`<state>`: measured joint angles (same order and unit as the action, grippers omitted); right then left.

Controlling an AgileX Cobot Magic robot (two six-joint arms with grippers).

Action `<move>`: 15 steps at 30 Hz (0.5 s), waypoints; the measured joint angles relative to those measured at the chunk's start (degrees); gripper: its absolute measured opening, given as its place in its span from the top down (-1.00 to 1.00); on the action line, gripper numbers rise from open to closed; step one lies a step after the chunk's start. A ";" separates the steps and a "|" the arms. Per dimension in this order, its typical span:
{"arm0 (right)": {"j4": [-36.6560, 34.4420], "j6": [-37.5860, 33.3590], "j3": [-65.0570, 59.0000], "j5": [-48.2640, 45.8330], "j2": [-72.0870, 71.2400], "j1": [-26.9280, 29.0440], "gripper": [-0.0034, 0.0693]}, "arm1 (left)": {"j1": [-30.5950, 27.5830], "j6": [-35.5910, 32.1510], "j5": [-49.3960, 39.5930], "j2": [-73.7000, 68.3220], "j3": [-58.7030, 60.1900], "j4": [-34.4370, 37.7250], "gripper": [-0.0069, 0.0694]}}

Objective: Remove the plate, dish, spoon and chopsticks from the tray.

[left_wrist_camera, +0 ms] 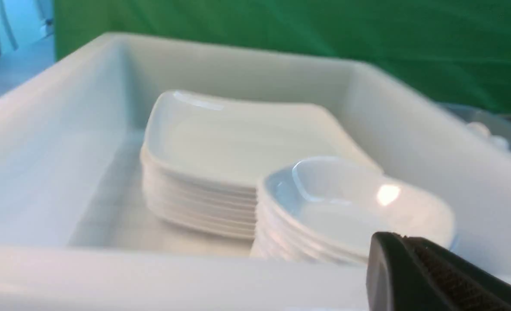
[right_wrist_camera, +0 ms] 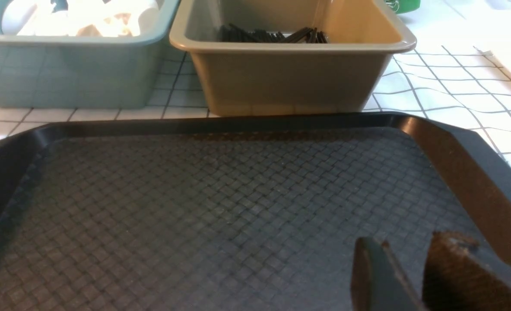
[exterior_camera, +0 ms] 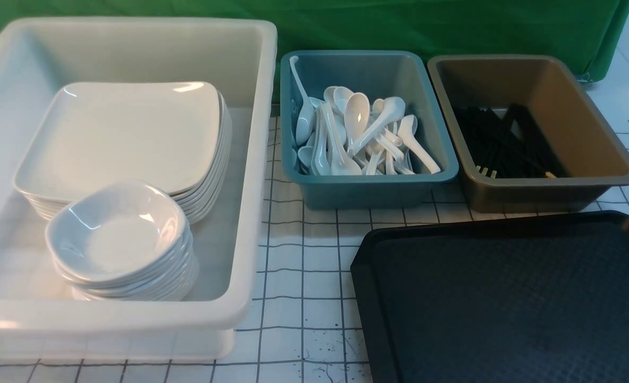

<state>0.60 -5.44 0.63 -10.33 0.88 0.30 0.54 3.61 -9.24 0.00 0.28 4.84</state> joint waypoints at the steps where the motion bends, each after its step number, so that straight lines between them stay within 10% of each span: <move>1: 0.00 0.00 0.00 0.00 0.00 0.00 0.25 | -0.42 0.00 -1.53 0.00 0.03 -0.06 0.75; 15: 0.00 0.00 0.00 0.00 0.00 0.00 0.25 | -0.54 -1.07 -3.72 0.02 0.07 -0.42 0.70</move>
<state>0.60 -5.44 0.63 -10.33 0.88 0.30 0.00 2.53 -12.96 0.02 0.36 4.42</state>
